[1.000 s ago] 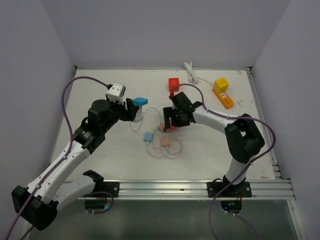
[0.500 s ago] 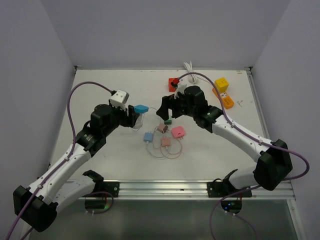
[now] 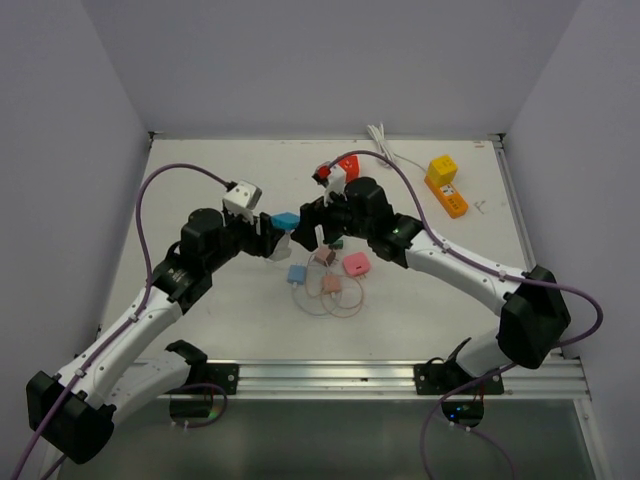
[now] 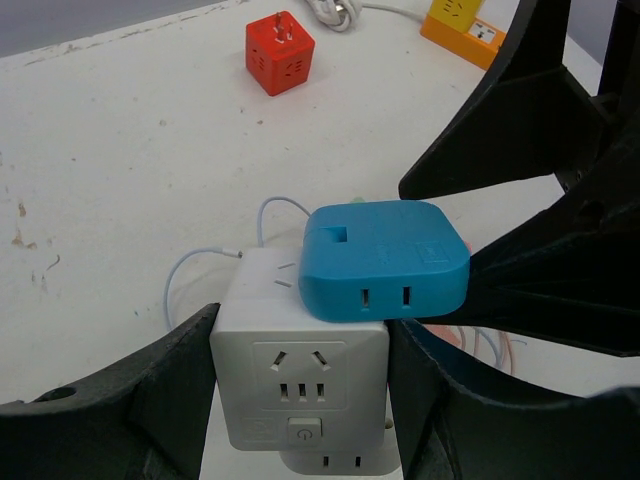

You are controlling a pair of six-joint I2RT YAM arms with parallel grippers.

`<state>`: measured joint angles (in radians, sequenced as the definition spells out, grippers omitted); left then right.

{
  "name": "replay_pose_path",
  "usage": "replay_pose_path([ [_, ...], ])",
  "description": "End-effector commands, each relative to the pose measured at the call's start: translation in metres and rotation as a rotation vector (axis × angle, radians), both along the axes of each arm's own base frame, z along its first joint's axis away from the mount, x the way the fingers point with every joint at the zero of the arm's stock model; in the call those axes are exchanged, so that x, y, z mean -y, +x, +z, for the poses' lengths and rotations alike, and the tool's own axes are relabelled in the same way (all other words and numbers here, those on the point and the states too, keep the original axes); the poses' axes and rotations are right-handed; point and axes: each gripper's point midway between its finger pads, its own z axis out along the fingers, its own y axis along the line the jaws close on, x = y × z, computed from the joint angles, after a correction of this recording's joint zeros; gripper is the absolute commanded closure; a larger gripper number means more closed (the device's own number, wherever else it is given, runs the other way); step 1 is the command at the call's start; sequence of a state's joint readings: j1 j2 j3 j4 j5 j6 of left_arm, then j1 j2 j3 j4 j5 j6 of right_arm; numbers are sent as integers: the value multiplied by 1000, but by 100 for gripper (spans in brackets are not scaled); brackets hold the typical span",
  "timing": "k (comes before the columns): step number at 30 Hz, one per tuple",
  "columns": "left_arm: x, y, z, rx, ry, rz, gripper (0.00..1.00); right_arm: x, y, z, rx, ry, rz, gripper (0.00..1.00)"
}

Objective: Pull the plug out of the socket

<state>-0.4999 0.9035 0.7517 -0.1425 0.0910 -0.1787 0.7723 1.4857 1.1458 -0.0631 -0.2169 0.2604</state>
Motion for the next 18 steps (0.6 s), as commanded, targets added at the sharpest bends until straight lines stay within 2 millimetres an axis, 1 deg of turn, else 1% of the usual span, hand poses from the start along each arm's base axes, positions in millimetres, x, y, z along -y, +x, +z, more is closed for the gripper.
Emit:
replay_pose_path([
  [1, 12, 2, 29, 104, -54, -62, 100, -1, 25, 41, 125, 51, -82, 17],
  [2, 13, 1, 28, 102, -54, -68, 100, 0, 27, 41, 128, 44, -94, 17],
  [3, 13, 1, 29, 102, -55, -71, 100, 1, 29, 45, 141, 41, -98, 18],
  [7, 17, 0, 26, 95, -53, -94, 100, 11, 35, 54, 173, 18, -146, 18],
  [10, 20, -3, 25, 90, -54, -119, 100, 11, 38, 59, 185, 13, -151, 18],
  [14, 25, -7, 26, 93, -60, -157, 100, 6, 43, 59, 180, 10, -147, 18],
  [18, 27, -9, 28, 97, -66, -175, 100, -2, 49, 55, 168, 11, -142, 18],
])
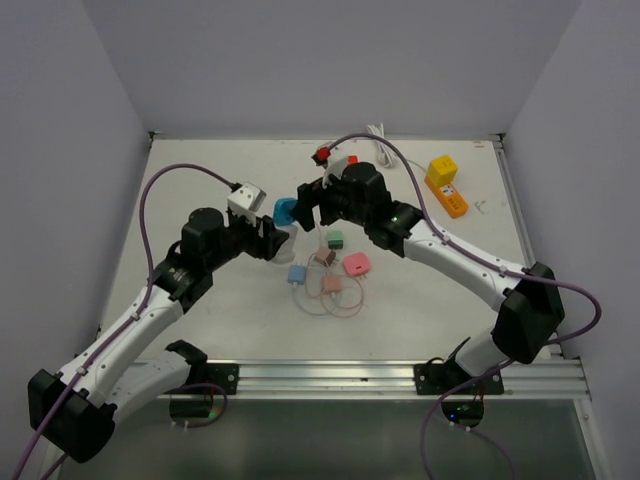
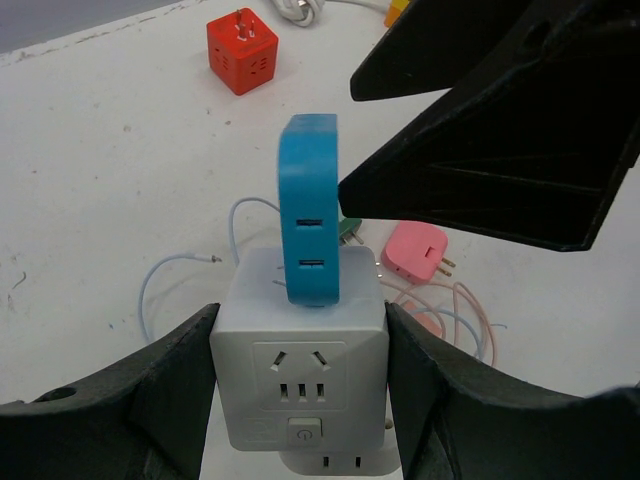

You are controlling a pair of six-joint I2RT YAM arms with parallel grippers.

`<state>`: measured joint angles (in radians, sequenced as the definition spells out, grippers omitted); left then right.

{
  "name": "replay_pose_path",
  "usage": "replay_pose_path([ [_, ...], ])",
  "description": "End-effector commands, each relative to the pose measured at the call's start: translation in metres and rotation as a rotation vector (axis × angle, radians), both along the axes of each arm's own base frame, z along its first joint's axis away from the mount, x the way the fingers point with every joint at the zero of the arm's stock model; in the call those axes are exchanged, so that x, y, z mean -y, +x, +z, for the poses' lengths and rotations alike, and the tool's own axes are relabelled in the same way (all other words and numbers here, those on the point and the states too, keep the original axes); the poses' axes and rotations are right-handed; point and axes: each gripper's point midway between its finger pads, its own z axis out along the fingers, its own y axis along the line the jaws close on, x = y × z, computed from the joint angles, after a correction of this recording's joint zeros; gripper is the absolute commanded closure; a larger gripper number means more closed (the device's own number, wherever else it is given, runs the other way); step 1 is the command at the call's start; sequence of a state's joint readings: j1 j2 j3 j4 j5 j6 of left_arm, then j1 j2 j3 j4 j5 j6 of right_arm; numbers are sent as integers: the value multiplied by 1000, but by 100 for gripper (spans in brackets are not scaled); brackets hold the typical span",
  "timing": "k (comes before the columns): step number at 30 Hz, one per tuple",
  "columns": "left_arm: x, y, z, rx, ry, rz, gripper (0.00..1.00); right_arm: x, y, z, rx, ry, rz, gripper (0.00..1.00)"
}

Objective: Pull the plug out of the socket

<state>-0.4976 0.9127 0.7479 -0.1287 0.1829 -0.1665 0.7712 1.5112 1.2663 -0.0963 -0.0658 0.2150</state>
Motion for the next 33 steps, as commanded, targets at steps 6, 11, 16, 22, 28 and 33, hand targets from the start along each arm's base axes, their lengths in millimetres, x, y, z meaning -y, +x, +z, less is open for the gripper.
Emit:
replay_pose_path([
  [6, 14, -2, 29, 103, -58, -81, 100, -11, 18, 27, 58, 41, -16, 18],
  [11, 5, 5, 31, 96, -67, -2, 100, -6, 10, 38, 56, 64, -16, 18],
  [16, -20, 24, 33, 58, -123, 212, 100, -2, -4, 29, 13, 112, -8, 18],
  [22, -29, 32, 55, 49, -313, 344, 100, -8, -25, 2, -91, 181, 35, 20],
  [28, -21, 32, 54, 9, -409, 343, 100, -18, -29, -8, -143, 212, 61, 20],
  [33, -20, 34, 52, 2, -430, 347, 100, -25, -30, -6, -145, 227, 79, 20],
])
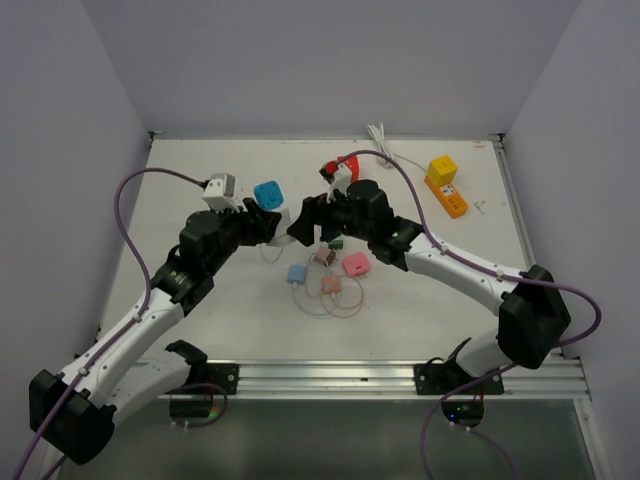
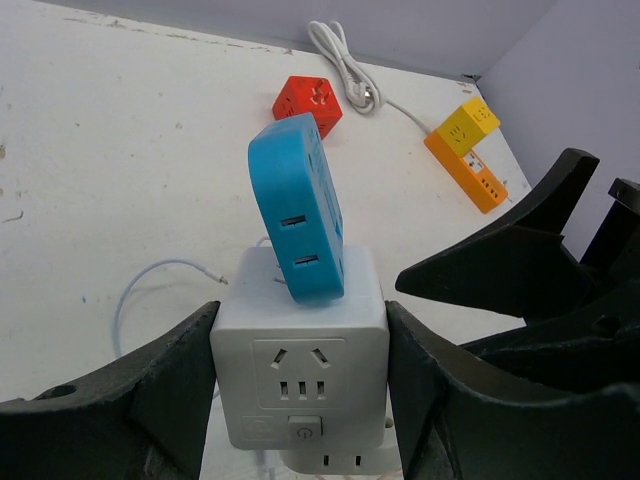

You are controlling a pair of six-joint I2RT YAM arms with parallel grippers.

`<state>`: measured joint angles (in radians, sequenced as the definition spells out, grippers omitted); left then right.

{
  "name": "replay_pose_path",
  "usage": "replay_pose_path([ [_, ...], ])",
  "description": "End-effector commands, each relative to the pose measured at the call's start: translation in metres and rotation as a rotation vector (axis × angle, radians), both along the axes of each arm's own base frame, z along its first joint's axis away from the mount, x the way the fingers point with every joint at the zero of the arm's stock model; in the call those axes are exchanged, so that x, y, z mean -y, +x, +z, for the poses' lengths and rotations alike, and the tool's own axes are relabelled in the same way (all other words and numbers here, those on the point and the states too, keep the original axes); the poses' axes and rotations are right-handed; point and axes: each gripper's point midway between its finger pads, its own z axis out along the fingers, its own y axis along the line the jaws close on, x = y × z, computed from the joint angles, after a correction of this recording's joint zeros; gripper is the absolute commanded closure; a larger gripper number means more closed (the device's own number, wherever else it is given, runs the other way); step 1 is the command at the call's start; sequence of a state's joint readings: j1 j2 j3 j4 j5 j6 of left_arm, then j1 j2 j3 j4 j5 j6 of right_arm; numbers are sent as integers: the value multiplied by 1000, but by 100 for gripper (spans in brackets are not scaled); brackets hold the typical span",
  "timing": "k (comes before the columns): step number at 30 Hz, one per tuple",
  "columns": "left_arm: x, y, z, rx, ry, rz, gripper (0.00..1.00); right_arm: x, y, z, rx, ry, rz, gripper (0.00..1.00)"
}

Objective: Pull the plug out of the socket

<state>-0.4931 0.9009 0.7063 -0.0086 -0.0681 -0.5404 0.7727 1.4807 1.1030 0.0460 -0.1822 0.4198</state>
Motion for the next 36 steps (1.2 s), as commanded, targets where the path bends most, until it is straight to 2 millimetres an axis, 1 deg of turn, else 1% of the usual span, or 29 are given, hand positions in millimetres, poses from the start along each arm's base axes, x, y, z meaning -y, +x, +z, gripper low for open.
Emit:
replay_pose_path([
  [1, 1, 9, 36, 98, -121, 36, 100, -14, 0, 20, 24, 72, 33, 20],
  [3, 0, 10, 39, 106, -134, 47, 100, -15, -2, 18, 18, 68, 43, 20],
  [5, -1, 11, 41, 109, -148, 56, 100, -15, -4, 11, 5, 55, 50, 20],
  [8, -9, 14, 46, 120, -182, 112, 100, -17, -10, 6, -13, 51, 62, 20],
  [11, -11, 17, 51, 148, -197, 130, 100, -17, -16, 4, -21, 52, 69, 20],
  [13, -12, 19, 51, 150, -202, 143, 100, -16, -20, -2, -33, 48, 70, 21],
  [15, -14, 20, 54, 153, -223, 156, 100, -17, -23, -3, -30, 52, 72, 21],
  [16, -13, 20, 55, 151, -234, 160, 100, -17, -23, -7, -34, 47, 69, 21],
  [17, -15, 21, 56, 154, -245, 170, 100, -20, -25, -7, -32, 52, 73, 21],
  [18, -15, 21, 56, 151, -258, 172, 100, -21, -25, -12, -42, 48, 71, 21],
  [21, -12, 21, 61, 163, -284, 166, 100, -29, -30, -16, -56, 53, 90, 21],
  [25, -11, 21, 62, 157, -292, 157, 100, -30, -27, -23, -55, 47, 73, 21],
  [29, -10, 19, 64, 156, -311, 153, 100, -30, -23, -20, -35, 64, 52, 21],
  [31, -10, 18, 65, 153, -321, 151, 100, -30, -20, -22, -30, 64, 41, 21],
  [36, -8, 17, 66, 150, -341, 144, 100, -38, -19, -24, -26, 78, 53, 21],
])
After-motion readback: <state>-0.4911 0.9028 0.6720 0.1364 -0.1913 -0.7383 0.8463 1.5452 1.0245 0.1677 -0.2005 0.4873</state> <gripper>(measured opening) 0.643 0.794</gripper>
